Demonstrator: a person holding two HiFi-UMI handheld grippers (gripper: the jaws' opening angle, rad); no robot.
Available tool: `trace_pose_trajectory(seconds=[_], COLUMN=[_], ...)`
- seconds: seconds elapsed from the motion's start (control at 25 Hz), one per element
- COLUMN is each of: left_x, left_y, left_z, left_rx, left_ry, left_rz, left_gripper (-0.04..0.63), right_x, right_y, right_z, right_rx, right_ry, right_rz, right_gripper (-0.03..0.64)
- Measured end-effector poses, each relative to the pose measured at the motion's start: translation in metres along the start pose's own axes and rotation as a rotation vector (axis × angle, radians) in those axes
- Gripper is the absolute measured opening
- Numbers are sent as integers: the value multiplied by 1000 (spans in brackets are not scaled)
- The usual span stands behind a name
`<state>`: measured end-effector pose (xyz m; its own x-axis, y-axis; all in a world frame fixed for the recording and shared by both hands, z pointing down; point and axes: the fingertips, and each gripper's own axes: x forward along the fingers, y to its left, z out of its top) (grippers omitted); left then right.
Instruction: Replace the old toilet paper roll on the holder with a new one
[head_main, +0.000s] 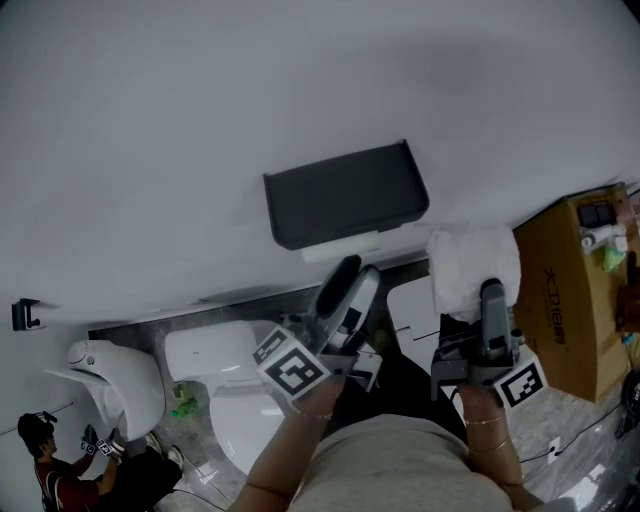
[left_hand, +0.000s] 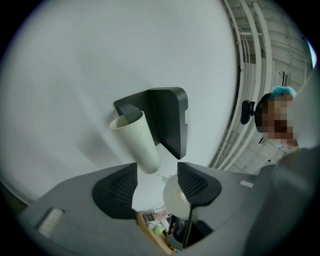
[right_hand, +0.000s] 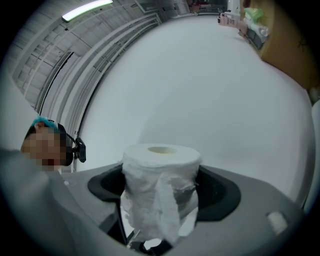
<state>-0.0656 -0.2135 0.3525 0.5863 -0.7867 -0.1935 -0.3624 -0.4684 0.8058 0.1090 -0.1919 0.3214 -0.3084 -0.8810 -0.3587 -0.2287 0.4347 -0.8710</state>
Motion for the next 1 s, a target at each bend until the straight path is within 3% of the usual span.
trace_pose_trajectory(seconds=[0.64,1.0], left_x=[4,9], left_y=[23,22], left_z=[26,35], left_rx=[-44,-33], left_ry=[-175,-196], left_rz=[57,31], left_gripper=[311,310], right_x=[15,19], right_y=[-24,-26], right_z=[-1,-1], right_rx=[45,44], right_ry=[25,32], right_rz=[-11,-9], right_gripper=[419,419])
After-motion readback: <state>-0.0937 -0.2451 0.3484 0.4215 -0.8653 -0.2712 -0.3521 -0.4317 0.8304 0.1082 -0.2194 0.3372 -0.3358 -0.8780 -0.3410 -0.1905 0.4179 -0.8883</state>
